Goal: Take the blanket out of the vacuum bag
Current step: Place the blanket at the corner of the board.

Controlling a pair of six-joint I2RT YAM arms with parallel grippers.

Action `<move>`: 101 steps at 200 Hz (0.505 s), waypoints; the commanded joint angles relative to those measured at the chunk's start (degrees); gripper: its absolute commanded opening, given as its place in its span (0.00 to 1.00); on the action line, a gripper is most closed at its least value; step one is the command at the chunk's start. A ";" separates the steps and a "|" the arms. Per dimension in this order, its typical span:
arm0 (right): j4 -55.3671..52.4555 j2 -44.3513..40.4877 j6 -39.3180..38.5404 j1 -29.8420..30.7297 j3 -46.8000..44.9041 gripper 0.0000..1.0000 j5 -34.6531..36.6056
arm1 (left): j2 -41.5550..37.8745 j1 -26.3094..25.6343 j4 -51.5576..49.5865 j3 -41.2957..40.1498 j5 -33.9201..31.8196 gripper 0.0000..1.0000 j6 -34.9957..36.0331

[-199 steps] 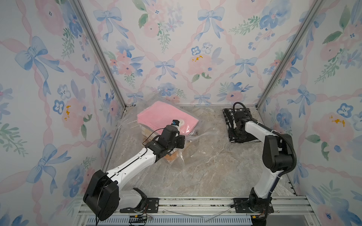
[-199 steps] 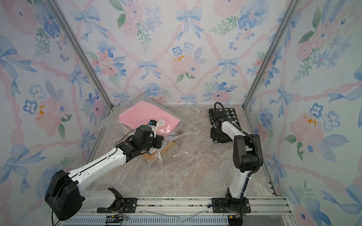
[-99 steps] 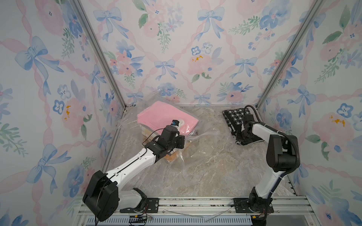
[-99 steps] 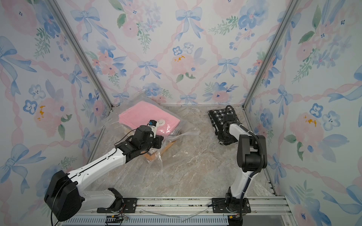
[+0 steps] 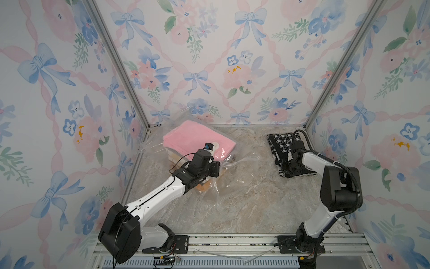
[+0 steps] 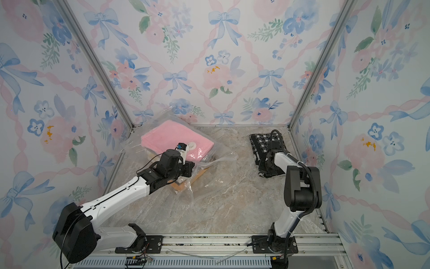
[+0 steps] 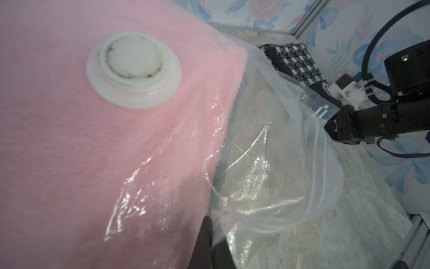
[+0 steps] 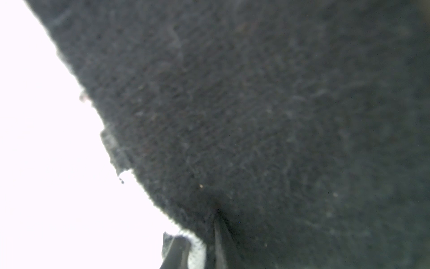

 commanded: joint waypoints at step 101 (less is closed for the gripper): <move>5.86 -41.21 9.06 14.90 -17.58 0.97 -8.28 | 0.91 -1.71 -5.65 12.22 2.74 0.00 7.74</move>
